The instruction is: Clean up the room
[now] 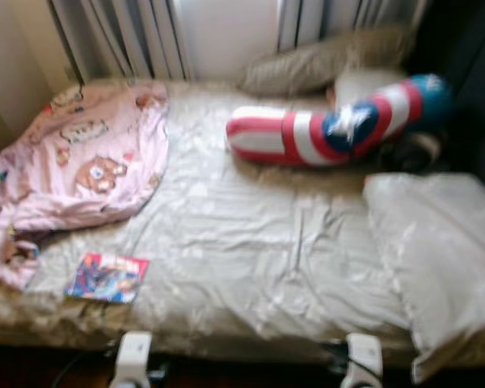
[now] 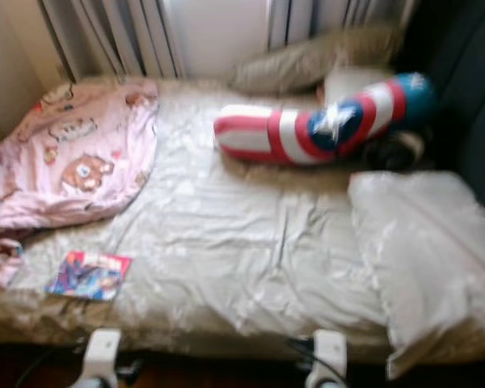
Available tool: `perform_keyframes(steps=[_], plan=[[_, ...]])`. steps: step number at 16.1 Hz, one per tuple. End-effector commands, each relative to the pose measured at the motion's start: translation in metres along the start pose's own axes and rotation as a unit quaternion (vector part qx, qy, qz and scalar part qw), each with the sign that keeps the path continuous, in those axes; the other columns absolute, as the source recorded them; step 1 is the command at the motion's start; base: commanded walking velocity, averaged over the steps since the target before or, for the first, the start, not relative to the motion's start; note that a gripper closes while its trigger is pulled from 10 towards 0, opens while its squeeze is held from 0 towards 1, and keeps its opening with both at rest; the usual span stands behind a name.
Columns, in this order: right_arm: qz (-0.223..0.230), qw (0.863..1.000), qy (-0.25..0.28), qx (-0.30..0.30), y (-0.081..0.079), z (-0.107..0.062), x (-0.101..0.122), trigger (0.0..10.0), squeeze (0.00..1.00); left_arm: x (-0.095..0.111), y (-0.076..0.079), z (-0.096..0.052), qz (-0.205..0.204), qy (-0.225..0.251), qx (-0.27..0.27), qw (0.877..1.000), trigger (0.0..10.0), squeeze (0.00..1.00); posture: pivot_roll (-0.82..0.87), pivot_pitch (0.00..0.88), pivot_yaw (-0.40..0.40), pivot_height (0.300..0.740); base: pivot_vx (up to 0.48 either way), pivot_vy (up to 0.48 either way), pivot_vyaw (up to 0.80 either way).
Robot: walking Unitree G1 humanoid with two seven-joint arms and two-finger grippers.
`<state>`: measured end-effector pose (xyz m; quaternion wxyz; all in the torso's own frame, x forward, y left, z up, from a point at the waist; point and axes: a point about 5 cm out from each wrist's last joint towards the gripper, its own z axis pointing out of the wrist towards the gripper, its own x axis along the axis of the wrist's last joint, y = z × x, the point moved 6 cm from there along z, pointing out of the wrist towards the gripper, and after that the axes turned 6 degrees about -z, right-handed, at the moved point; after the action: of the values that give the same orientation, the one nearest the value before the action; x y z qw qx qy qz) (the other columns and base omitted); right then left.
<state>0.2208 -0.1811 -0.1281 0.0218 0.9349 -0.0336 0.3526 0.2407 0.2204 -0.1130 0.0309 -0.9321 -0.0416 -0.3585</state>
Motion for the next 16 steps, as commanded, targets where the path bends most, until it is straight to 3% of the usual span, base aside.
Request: perform_keyframes(steps=[1, 16], plan=[[-0.001, 1.000, 0.002, 0.006, -0.0048, 0.0008, 0.0025, 10.0, 0.00, -0.0079, -0.0073, -0.0020, 0.004, -0.012, 0.008, 1.000, 10.0, 0.00, 0.02, 0.072, 0.004, 0.740, 0.000, 0.368, 0.00], [-0.008, 1.000, 0.000, 0.010, -0.0079, 0.0005, 0.0008, 10.0, 0.00, -0.0062, -0.0046, -0.0014, 0.004, -0.010, 0.006, 1.000, 10.0, 0.00, 0.02, 0.074, 0.003, 0.740, 0.000, 0.364, 0.00]])
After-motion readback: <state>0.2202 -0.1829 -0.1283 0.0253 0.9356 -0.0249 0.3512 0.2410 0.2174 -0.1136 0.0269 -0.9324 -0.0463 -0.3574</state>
